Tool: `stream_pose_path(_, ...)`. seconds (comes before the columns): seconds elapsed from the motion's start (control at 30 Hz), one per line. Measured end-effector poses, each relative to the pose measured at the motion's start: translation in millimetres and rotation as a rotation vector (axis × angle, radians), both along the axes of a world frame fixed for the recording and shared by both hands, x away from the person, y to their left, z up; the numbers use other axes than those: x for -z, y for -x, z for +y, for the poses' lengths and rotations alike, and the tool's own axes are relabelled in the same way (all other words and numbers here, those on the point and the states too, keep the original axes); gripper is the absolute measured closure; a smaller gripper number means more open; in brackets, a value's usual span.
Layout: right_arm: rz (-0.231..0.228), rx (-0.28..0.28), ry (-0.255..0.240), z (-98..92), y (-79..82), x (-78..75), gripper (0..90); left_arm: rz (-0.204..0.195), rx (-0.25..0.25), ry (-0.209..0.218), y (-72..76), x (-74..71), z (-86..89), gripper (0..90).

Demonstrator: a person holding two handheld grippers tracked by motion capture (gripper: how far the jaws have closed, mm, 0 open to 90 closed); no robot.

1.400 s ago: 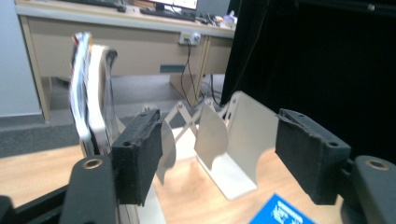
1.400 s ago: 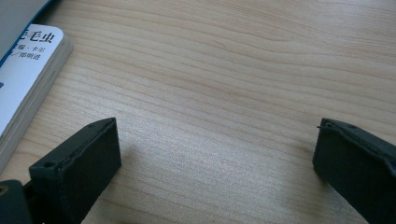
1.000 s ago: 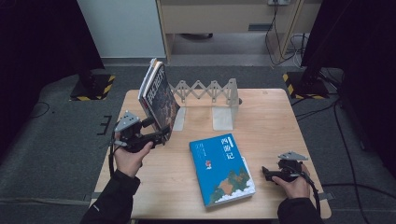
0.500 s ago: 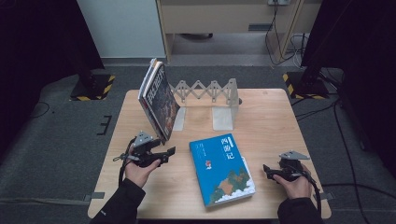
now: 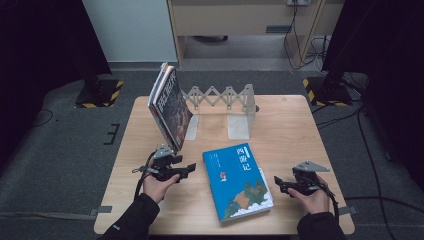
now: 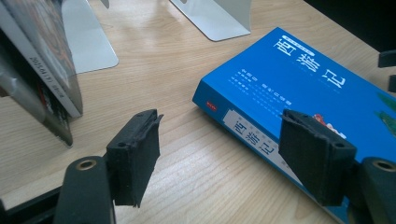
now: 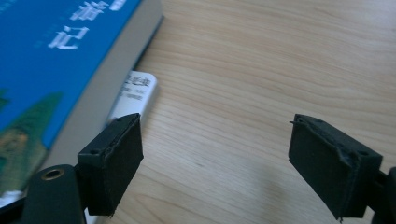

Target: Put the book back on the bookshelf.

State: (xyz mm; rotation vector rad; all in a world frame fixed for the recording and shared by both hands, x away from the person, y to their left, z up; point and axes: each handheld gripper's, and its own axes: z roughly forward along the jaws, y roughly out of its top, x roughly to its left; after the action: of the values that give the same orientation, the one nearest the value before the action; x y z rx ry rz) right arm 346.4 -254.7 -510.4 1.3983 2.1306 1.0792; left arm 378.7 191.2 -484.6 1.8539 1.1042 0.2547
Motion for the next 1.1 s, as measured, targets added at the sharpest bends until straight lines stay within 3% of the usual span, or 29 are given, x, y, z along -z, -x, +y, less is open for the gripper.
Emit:
stream_pose_path(0.2,-0.008,-0.063,-0.034,14.5,2.5,-5.0,20.8,0.015,0.001,-0.014,-7.0,8.1,-9.3,28.2)
stream_pose_path(0.43,0.012,-0.085,-0.063,24.0,4.8,-5.4,22.9,0.065,0.021,0.003,-13.9,18.5,-26.0,28.1)
stream_pose_path(0.6,0.009,-0.091,-0.079,24.9,6.3,-7.0,24.0,0.068,0.034,-0.026,-15.0,25.7,-39.3,27.6)
stream_pose_path(0.9,-0.012,-0.1,-0.1,28.8,6.3,-13.1,23.6,0.087,0.044,0.032,-18.0,34.0,-52.0,21.4)
stream_pose_path(1.1,0.016,-0.133,-0.099,36.3,6.9,-9.8,23.8,0.122,0.045,0.099,-20.3,41.4,-55.9,18.6)
